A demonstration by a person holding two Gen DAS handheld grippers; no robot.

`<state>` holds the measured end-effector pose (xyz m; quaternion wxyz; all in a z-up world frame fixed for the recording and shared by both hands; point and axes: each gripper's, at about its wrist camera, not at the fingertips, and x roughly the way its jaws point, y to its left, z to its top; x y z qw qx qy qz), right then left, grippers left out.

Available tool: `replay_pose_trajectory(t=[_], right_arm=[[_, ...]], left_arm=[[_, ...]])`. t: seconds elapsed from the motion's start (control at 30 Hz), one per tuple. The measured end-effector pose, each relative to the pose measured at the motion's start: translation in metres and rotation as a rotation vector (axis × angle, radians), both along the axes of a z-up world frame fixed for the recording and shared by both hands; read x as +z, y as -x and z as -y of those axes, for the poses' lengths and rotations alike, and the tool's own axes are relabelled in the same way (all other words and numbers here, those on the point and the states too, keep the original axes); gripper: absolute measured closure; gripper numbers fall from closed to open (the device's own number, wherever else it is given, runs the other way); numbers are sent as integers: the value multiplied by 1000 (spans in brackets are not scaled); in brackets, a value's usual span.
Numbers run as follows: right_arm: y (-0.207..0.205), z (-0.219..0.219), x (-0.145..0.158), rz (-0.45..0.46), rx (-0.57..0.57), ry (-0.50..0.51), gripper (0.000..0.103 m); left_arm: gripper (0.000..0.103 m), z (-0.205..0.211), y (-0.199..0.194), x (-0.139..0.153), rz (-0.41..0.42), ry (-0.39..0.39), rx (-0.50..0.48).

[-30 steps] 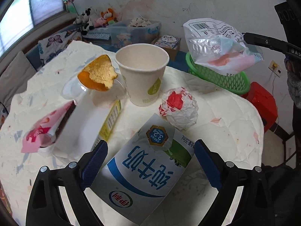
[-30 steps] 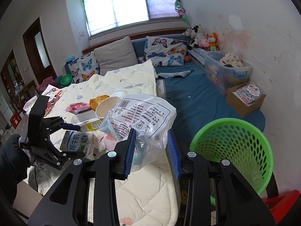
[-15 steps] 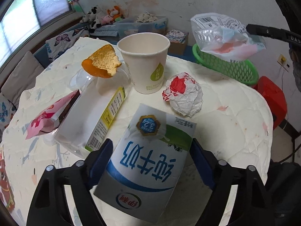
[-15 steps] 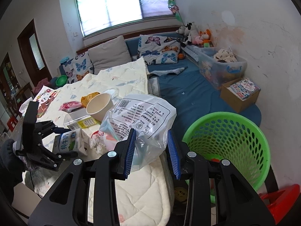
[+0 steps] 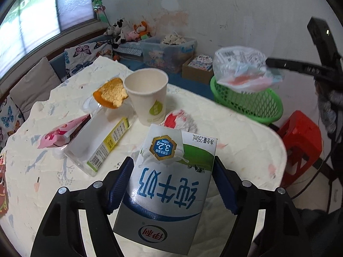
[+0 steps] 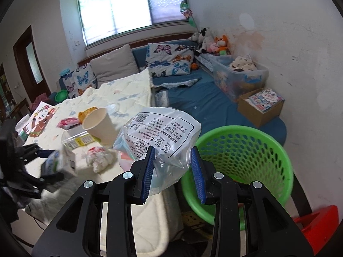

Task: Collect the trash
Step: 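Release the plastic bag into the green basket with the right gripper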

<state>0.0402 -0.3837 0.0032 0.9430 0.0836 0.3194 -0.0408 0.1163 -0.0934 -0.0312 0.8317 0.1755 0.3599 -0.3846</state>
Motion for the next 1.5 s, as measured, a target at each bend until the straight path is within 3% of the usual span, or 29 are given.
replay_pose_trajectory(t=[0.33, 0.77, 0.93, 1.1, 1.5], right_arm=[[7, 53, -27, -85, -111, 59, 68], [7, 106, -66, -177, -211, 61, 63], [8, 119, -74, -184, -230, 35, 54], [20, 125, -74, -168, -238, 13, 53], [61, 130, -62, -109, -248, -18, 39]], left_arm=[[32, 28, 6, 37, -11, 111, 28], [32, 92, 1, 56, -21, 168, 10], [32, 120, 0, 64, -20, 183, -8], [32, 149, 0, 67, -14, 180, -22], [32, 217, -8, 52, -55, 153, -53]])
